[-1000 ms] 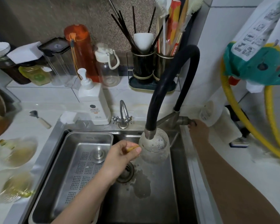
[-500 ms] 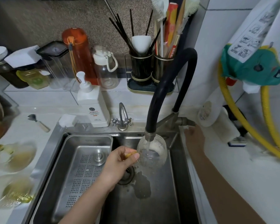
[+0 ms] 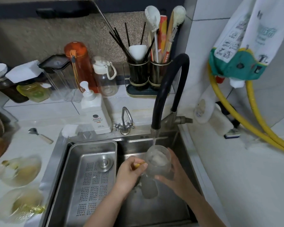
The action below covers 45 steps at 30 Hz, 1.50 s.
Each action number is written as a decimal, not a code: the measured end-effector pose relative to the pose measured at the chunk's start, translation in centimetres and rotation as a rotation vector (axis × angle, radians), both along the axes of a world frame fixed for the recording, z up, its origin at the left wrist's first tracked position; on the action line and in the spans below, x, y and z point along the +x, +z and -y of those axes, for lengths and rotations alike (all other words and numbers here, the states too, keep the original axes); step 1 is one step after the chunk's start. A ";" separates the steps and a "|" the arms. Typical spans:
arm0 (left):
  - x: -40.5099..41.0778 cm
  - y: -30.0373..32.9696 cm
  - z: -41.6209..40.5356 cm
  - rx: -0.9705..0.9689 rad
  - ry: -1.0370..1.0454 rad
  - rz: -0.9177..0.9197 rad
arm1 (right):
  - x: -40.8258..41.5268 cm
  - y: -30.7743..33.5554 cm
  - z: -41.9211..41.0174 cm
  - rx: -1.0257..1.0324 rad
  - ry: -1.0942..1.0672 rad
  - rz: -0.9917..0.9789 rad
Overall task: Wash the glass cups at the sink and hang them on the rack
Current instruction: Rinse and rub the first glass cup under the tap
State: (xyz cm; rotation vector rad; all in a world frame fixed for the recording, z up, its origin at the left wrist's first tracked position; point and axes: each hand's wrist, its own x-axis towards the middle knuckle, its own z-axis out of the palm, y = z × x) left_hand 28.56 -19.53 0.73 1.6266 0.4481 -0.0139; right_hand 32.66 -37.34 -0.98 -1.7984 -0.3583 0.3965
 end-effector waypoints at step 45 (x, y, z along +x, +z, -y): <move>1.4 -4.1 0.3 -0.133 0.051 -0.391 | 0.5 -1.5 -2.5 -0.370 -0.131 -0.375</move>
